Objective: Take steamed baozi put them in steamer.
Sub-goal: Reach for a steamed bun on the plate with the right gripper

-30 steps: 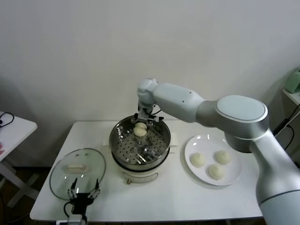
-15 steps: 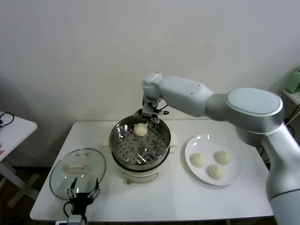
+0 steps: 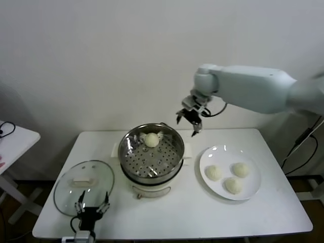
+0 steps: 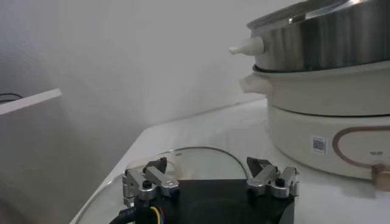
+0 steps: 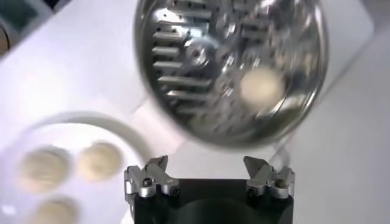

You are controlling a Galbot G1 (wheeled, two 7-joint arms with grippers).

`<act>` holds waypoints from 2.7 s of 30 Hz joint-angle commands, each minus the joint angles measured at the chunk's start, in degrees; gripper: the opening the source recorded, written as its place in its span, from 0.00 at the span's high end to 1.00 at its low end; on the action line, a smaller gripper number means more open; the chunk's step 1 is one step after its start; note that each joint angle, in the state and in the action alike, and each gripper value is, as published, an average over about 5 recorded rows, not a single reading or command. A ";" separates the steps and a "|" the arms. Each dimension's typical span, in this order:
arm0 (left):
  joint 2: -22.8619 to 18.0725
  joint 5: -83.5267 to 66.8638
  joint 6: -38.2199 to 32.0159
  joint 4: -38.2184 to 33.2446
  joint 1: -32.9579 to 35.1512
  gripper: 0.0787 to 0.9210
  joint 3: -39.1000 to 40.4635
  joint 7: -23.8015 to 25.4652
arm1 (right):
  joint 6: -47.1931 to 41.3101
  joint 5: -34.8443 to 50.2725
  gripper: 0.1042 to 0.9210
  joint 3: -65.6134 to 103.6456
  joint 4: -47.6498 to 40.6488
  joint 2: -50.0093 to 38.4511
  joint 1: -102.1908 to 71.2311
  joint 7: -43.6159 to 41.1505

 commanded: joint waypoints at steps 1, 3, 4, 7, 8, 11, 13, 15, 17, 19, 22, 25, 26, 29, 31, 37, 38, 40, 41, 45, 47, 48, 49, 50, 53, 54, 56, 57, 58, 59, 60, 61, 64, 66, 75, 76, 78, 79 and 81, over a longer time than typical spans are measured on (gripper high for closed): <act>0.10 -0.11 -0.02 0.06 -0.06 0.12 0.11 0.05 | -13.72 6.74 0.12 -6.32 9.29 -13.31 2.12 2.05; 0.11 -0.12 -0.01 -0.01 -0.06 0.12 0.17 0.08 | -15.46 5.89 0.12 -5.31 10.03 -14.68 -0.12 3.39; 0.12 -0.11 0.00 -0.06 -0.04 0.12 0.17 0.10 | -16.33 5.32 0.12 -4.51 10.27 -15.28 -1.58 4.15; 0.22 -0.15 0.00 -0.21 0.06 0.12 0.04 0.13 | -18.41 3.68 0.12 -1.75 10.49 -16.31 -6.11 6.16; 0.27 -0.17 0.00 -0.24 0.09 0.12 -0.04 0.13 | -19.03 3.16 0.12 -0.67 10.46 -16.50 -7.75 6.88; 0.38 -0.26 0.00 -0.26 0.17 0.12 -0.31 0.14 | -21.09 2.21 0.12 2.04 10.46 -16.62 -11.90 8.83; 0.41 -0.30 0.01 -0.26 0.21 0.12 -0.47 0.14 | -22.31 1.70 0.12 3.13 10.53 -16.55 -13.72 9.62; 0.43 -0.30 0.02 -0.21 0.24 0.12 -0.60 0.14 | -23.37 1.28 0.12 4.05 10.52 -16.45 -15.34 10.08; 0.43 -0.28 0.01 -0.14 0.24 0.12 -0.68 0.13 | -24.05 0.71 0.12 4.96 10.27 -16.31 -16.98 10.32; 0.42 -0.23 0.00 -0.07 0.22 0.12 -0.74 0.12 | -24.47 -0.39 0.12 5.91 9.68 -16.08 -18.64 10.45; 0.40 -0.15 -0.05 0.03 0.20 0.12 -0.76 0.11 | -24.60 -2.13 0.12 6.95 8.48 -15.65 -20.37 10.44; 0.40 -0.07 -0.13 0.18 0.20 0.12 -0.76 0.09 | -24.45 -3.39 0.12 7.91 7.34 -15.24 -21.77 10.33; 0.39 -0.04 -0.16 0.25 0.19 0.12 -0.76 0.08 | -24.34 -3.99 0.12 8.30 6.96 -15.10 -22.28 10.31; 0.36 0.07 -0.24 0.45 0.15 0.12 -0.76 0.03 | -24.00 -6.19 0.12 9.53 5.89 -14.66 -23.74 10.38; 0.35 0.14 -0.28 0.49 0.15 0.12 -0.77 0.00 | -23.81 -7.22 0.12 10.32 5.16 -14.30 -24.55 10.51; 0.45 0.23 -0.37 0.46 0.26 0.12 -0.90 -0.03 | -23.46 -8.43 0.12 11.84 3.27 -13.09 -26.12 10.74; 0.48 0.23 -0.39 0.47 0.28 0.12 -0.95 -0.04 | -23.40 -8.65 0.12 12.08 2.97 -12.88 -26.42 10.75; 0.55 0.25 -0.45 0.53 0.30 0.12 -1.03 -0.07 | -23.31 -9.09 0.12 12.57 2.41 -12.47 -26.97 10.82; 0.57 0.26 -0.49 0.57 0.31 0.12 -1.06 -0.09 | -23.26 -9.34 0.12 12.88 2.08 -12.24 -27.25 10.89; 0.60 0.33 -0.59 0.69 0.31 0.12 -1.08 -0.13 | -23.17 -9.88 0.12 13.69 1.00 -11.29 -28.08 11.20; 0.58 0.36 -0.62 0.73 0.29 0.12 -1.08 -0.15 | -23.14 -10.03 0.12 13.85 0.76 -10.96 -28.37 11.26; 0.58 0.37 -0.64 0.74 0.28 0.12 -1.09 -0.15 | -23.12 -10.11 0.12 13.90 0.68 -10.83 -28.51 11.27; 0.57 0.38 -0.64 0.74 0.28 0.12 -1.11 -0.15 | -23.13 -10.13 0.12 13.96 0.60 -10.70 -28.67 11.27; 0.58 0.39 -0.64 0.72 0.28 0.12 -1.12 -0.15 | -23.14 -10.19 0.12 14.04 0.51 -10.57 -28.84 11.25; 0.59 0.39 -0.64 0.68 0.28 0.12 -1.18 -0.14 | -23.12 -10.62 0.12 14.30 0.15 -10.16 -29.36 11.26; 0.60 0.38 -0.64 0.68 0.26 0.12 -1.19 -0.14 | -23.08 -10.83 0.12 14.45 -0.07 -10.00 -29.55 11.33; 0.61 0.39 -0.64 0.69 0.24 0.12 -1.21 -0.13 | -23.03 -11.07 0.13 14.83 -0.52 -9.69 -29.92 11.48; 0.61 0.40 -0.64 0.69 0.24 0.12 -1.21 -0.13 | -23.02 -11.09 0.13 15.03 -0.72 -9.53 -30.11 11.53; 0.61 0.40 -0.65 0.70 0.24 0.12 -1.21 -0.13 | -23.03 -11.07 0.14 15.21 -0.86 -9.40 -30.27 11.54; 0.61 0.40 -0.65 0.72 0.24 0.12 -1.20 -0.12 | -23.03 -11.06 0.14 15.29 -0.90 -9.29 -30.36 11.50; 0.61 0.41 -0.66 0.75 0.24 0.12 -1.20 -0.12 | -23.04 -11.09 0.15 15.34 -0.91 -9.19 -30.43 11.45; 0.61 0.41 -0.67 0.78 0.23 0.12 -1.21 -0.13 | -23.03 -11.14 0.16 15.36 -0.89 -9.10 -30.47 11.40; 0.61 0.41 -0.73 0.82 0.22 0.12 -1.21 -0.14 | -22.96 -11.43 0.20 15.58 -1.02 -8.86 -30.64 11.35; 0.57 0.40 -0.76 0.81 0.21 0.12 -1.21 -0.15 | -22.84 -11.77 0.23 15.79 -1.25 -8.72 -30.74 11.31; 0.47 0.44 -0.81 0.55 0.32 0.12 -1.25 -0.19 | -22.46 -12.45 0.36 15.25 -0.40 -9.17 -28.94 10.50; 0.46 0.45 -0.83 0.52 0.35 0.12 -1.27 -0.21 | -22.41 -12.31 0.36 14.99 0.00 -9.40 -28.30 10.41; 0.44 0.45 -0.86 0.45 0.42 0.12 -1.31 -0.24 | -22.20 -11.71 0.37 13.83 1.30 -10.12 -26.07 10.13; 0.43 0.45 -0.87 0.41 0.44 0.12 -1.33 -0.26 | -22.05 -11.32 0.37 13.04 2.02 -10.53 -24.71 9.96; 0.39 0.45 -0.88 0.32 0.48 0.12 -1.33 -0.28 | -21.72 -9.93 0.37 10.38 3.99 -11.51 -20.87 9.63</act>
